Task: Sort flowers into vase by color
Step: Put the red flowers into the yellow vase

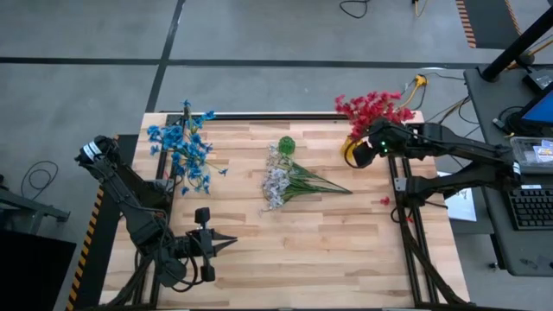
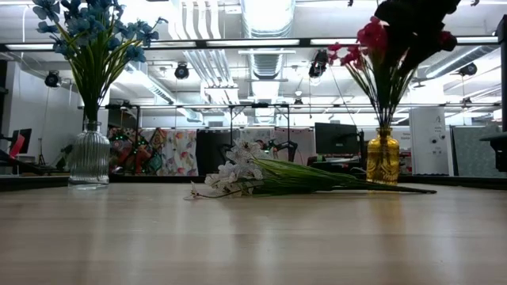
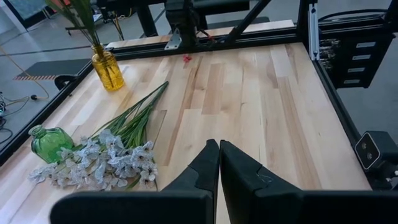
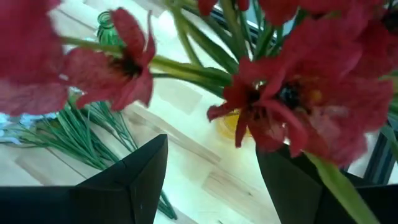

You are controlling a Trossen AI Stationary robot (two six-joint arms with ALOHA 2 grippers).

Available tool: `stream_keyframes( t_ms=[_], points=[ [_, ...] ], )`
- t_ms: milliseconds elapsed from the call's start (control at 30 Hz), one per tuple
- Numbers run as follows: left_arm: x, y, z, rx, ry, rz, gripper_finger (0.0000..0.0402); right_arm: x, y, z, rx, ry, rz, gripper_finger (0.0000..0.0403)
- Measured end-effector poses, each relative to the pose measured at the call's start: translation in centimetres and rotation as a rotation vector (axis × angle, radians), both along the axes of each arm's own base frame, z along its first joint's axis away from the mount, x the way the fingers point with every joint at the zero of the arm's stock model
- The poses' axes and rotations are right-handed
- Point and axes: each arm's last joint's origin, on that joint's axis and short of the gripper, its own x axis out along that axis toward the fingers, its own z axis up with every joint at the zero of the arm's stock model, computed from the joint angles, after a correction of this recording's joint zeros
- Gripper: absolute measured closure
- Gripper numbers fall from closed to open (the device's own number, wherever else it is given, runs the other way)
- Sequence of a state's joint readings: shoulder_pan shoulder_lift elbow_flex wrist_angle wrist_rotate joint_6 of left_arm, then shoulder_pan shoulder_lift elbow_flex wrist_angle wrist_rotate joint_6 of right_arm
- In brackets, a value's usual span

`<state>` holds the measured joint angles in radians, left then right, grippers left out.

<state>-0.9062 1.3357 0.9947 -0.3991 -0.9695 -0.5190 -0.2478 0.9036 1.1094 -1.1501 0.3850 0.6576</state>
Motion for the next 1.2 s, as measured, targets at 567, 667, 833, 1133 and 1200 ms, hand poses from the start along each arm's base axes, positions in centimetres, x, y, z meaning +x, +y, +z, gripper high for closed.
stream_keyframes(
  t_ms=[567,667,833,1133,1200],
  points=[
    [0.0,0.0,0.1,-0.009,-0.007,0.0,0.0402,1.4,-0.2,2.3,-0.013,-0.022,0.074,0.0165],
    [0.0,0.0,0.1,-0.008,-0.007,0.0,0.0402,1.3,-0.2,3.4,-0.011,-0.06,0.092,0.0165],
    [0.0,0.0,0.1,-0.008,-0.007,0.0,0.0402,1.0,-0.1,5.0,-0.036,-0.1,0.108,0.0165],
    [0.0,0.0,0.1,-0.008,-0.006,0.0,0.0402,0.5,0.1,7.8,-0.089,-0.173,0.143,0.0165],
    [0.0,0.0,0.1,-0.008,-0.007,0.0,0.0402,0.2,0.1,8.7,-0.103,-0.198,0.15,0.0165]
  ],
)
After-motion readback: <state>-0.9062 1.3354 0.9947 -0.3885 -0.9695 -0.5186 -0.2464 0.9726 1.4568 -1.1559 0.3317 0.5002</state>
